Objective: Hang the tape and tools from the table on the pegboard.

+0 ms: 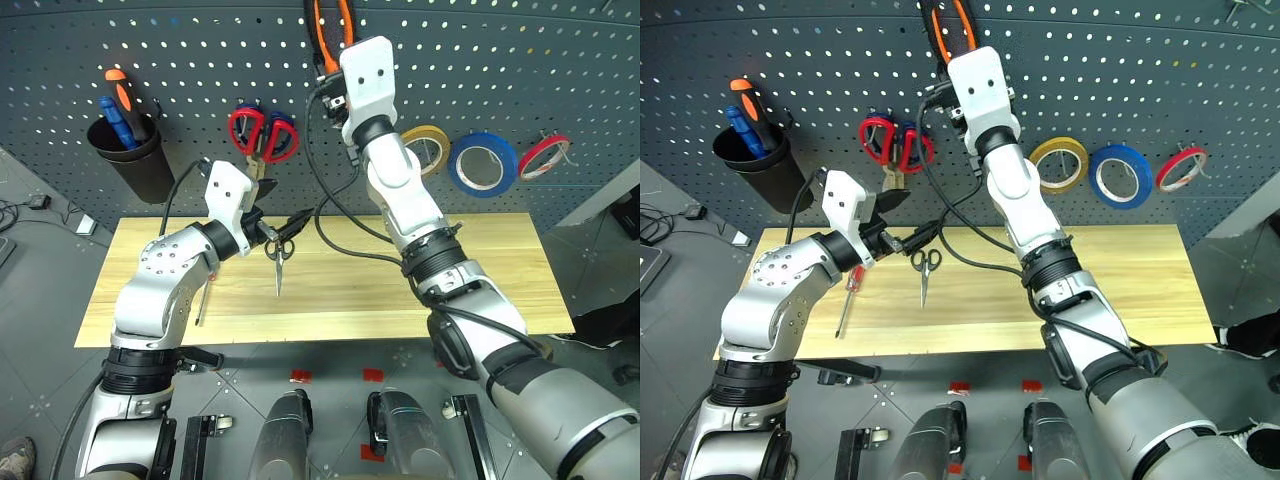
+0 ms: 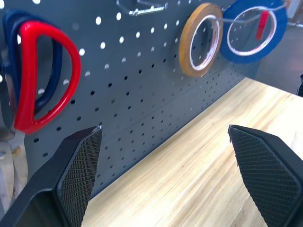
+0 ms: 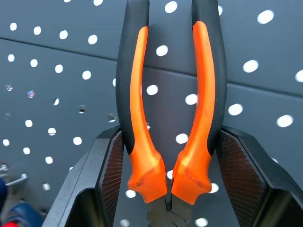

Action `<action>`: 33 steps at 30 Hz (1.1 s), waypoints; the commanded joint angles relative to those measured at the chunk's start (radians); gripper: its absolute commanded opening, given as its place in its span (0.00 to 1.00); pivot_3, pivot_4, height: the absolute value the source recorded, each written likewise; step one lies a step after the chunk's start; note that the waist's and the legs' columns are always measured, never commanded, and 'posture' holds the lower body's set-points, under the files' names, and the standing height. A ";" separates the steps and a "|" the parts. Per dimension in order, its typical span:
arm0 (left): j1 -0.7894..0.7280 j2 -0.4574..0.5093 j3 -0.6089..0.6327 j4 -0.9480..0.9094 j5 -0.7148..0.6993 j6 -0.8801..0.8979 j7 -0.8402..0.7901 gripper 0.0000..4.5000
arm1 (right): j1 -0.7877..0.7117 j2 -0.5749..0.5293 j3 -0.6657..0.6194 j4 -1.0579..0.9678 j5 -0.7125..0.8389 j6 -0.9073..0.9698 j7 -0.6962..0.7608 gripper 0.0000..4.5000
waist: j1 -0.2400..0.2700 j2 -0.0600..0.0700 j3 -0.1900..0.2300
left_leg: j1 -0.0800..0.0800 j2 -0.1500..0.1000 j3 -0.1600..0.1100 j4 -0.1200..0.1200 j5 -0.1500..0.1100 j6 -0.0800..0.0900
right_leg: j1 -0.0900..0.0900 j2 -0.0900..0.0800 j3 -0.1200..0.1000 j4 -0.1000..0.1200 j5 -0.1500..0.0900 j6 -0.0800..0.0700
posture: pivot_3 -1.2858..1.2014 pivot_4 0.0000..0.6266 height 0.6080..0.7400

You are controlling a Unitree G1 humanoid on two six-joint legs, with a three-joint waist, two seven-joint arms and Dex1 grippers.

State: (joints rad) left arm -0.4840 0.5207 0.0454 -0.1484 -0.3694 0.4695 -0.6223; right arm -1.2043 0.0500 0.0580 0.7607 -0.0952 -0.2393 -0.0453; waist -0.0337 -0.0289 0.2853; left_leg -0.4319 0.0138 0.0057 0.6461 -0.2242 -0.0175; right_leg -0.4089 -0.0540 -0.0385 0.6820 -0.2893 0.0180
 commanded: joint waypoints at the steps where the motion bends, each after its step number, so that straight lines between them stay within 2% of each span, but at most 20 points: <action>1: -0.007 -0.007 0.004 -0.006 0.014 -0.036 -0.001 1.00 | 0.030 0.013 0.008 -0.058 -0.007 -0.006 -0.007 0.59 | 0.001 0.000 0.000 | 0.000 0.000 0.000 0.000 0.000 0.000 | 0.000 0.000 0.000 -0.001 0.000 0.000 | 0.51 0.46 1.00; 10: 0.018 -0.035 0.002 0.030 0.068 -0.078 0.034 1.00 | 0.114 -0.008 0.014 -0.102 -0.028 0.015 -0.009 0.59 | -0.001 0.001 0.001 | 0.000 0.000 0.001 -0.001 0.000 0.000 | 0.000 0.000 0.000 -0.001 0.000 0.000 | 0.51 0.47 1.00; 17: 0.037 -0.045 0.003 0.065 0.102 -0.053 0.066 1.00 | 0.201 0.034 -0.004 -0.269 0.058 0.148 0.056 0.59 | 0.000 0.000 0.001 | 0.000 0.000 0.001 -0.001 0.000 0.000 | 0.000 0.000 0.000 -0.002 0.000 0.000 | 0.51 0.47 1.00; 22: 0.055 -0.047 0.013 0.080 0.104 -0.024 0.083 1.00 | 0.295 0.024 0.011 -0.450 0.094 0.297 0.129 0.95 | 0.001 0.000 0.001 | 0.000 0.000 0.000 -0.001 0.000 0.000 | 0.000 -0.001 0.000 -0.002 0.000 0.000 | 0.51 0.47 1.00; 23: 0.060 -0.046 0.013 0.085 0.115 -0.022 0.095 1.00 | 0.317 0.018 0.020 -0.488 0.101 0.332 0.153 0.99 | 0.000 0.000 0.001 | 0.000 0.000 0.000 -0.001 0.000 0.000 | 0.000 -0.001 0.000 -0.002 0.000 0.000 | 0.51 0.47 1.00; 27: 0.078 -0.049 0.024 0.116 0.128 0.011 0.138 1.00 | 0.421 -0.016 0.047 -0.647 0.131 0.480 0.237 0.99 | 0.000 0.000 0.001 | 0.000 0.000 0.000 0.000 -0.002 0.003 | 0.000 0.000 0.000 -0.001 0.000 0.000 | 0.50 0.47 1.00; 33: 0.124 -0.020 -0.001 0.136 0.183 0.159 0.196 1.00 | 0.595 -0.092 0.125 -0.949 0.276 0.762 0.424 0.99 | -0.002 0.000 0.001 | 0.000 0.000 0.000 -0.001 -0.002 0.004 | 0.000 0.000 0.000 -0.001 0.000 0.000 | 0.50 0.47 1.00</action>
State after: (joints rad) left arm -0.3711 0.4944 0.0422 -0.0032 -0.2006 0.6090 -0.4419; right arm -0.6165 -0.0363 0.1586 -0.0779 0.1299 0.4625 0.3264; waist -0.0356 -0.0284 0.2866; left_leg -0.4323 0.0134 0.0050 0.6455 -0.2266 -0.0133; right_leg -0.4091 -0.0543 -0.0384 0.6811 -0.2894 0.0181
